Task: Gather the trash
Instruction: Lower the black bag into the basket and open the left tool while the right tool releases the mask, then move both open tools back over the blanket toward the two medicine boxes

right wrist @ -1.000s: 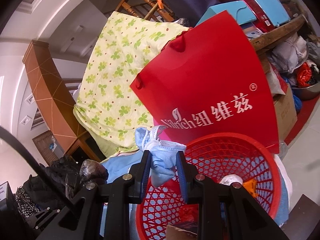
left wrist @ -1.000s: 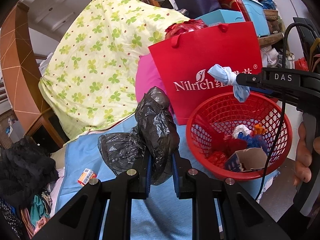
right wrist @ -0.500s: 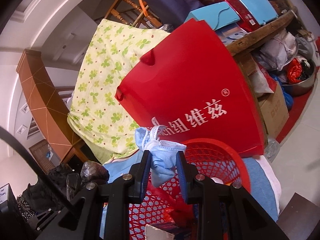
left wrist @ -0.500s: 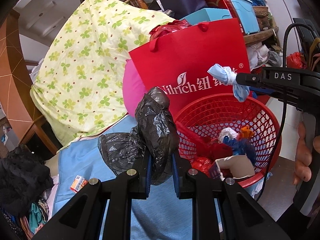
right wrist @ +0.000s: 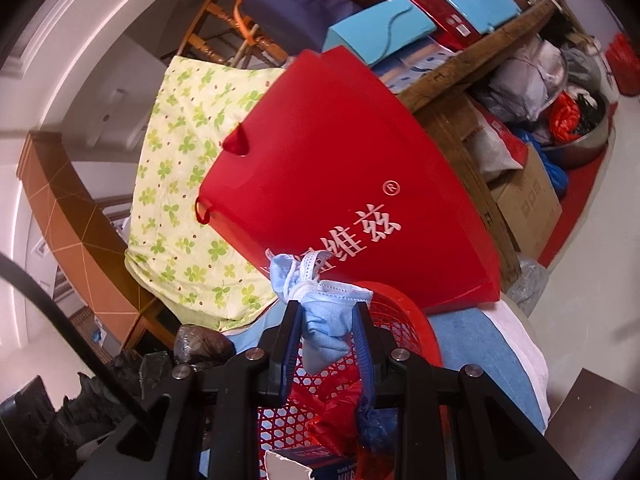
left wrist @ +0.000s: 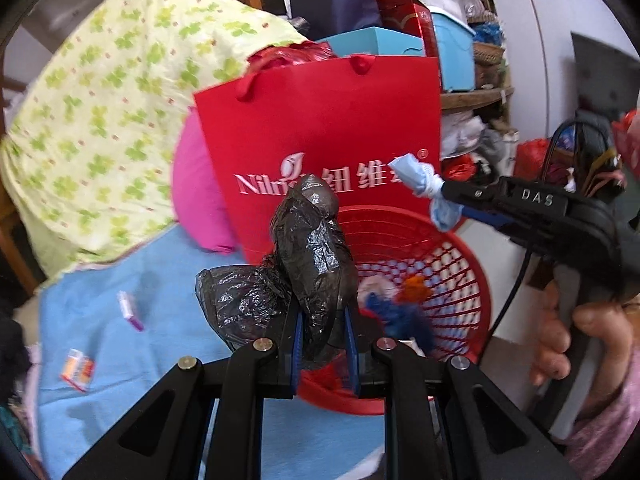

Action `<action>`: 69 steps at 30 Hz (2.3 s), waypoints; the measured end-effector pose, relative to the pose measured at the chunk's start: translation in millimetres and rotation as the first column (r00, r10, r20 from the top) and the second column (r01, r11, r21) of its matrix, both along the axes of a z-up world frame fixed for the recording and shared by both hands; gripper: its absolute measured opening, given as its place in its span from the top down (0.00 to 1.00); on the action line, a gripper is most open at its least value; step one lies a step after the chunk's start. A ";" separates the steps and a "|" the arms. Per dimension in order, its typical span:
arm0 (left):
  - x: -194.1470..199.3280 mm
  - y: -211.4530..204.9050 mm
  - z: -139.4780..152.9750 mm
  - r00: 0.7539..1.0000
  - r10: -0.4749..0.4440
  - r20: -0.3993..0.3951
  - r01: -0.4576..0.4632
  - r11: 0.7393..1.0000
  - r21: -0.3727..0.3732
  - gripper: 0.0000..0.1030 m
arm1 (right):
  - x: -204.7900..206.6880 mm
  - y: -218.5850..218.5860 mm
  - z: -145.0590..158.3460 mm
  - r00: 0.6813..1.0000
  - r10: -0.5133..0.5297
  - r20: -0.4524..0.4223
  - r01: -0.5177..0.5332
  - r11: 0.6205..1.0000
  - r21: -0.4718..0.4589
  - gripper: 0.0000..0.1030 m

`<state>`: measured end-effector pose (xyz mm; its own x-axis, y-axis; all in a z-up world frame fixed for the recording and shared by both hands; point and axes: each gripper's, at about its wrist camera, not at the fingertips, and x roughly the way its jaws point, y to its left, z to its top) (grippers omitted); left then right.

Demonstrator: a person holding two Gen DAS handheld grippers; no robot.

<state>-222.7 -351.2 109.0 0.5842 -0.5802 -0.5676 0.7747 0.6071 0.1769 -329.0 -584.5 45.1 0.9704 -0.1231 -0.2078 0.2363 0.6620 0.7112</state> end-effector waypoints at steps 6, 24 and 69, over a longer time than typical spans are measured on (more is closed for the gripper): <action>17.1 -8.7 -6.5 0.986 -0.087 -0.139 0.080 0.995 -0.059 0.81 | 2.2 -6.2 -6.5 1.000 -0.004 -0.026 0.005 0.999 0.038 0.72; 37.5 1.9 -20.2 0.976 -0.055 -0.210 0.038 0.996 -0.086 0.64 | 19.6 8.1 -5.7 0.998 0.045 -0.050 -0.043 0.998 0.042 0.71; 133.2 303.5 -87.3 0.805 0.556 -0.206 -0.576 0.816 -0.049 0.42 | 166.7 271.8 14.2 0.884 0.423 -0.198 -0.465 0.838 -0.285 0.31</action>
